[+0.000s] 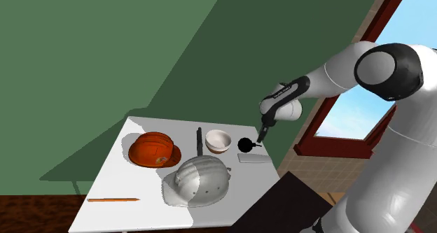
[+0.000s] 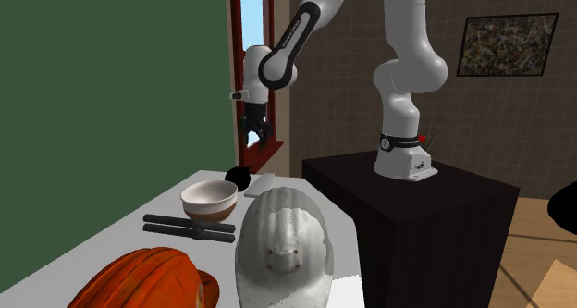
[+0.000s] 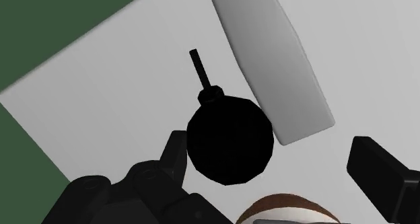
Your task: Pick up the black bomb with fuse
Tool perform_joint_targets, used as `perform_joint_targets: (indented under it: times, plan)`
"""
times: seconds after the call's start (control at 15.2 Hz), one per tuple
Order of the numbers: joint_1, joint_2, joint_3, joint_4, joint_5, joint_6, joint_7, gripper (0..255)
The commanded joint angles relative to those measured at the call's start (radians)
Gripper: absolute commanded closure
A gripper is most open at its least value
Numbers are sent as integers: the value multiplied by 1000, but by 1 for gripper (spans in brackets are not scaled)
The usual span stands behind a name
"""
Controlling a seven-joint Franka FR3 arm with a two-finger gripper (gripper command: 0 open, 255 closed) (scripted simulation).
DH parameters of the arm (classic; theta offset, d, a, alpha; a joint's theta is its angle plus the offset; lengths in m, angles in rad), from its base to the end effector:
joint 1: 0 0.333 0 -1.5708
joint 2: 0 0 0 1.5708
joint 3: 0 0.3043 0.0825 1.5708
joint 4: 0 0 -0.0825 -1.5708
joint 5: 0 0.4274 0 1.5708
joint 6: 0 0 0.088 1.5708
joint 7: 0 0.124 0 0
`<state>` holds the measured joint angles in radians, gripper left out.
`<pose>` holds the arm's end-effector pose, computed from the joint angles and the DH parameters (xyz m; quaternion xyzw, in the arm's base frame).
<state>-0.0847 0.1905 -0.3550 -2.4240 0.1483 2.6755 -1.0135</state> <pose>0.4679 -0.2318 0.1764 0.9738 0.2240 0.0306 0.0232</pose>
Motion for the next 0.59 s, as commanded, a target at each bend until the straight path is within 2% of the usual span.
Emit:
perform_joint_targets:
  times: [0.0,0.2,0.53]
  plan:
    - [-30,81,20,38,54,35,-75,0]
    - [-90,204,64,119,110,68,-165,0]
    - [-122,270,99,140,144,112,-196,0]
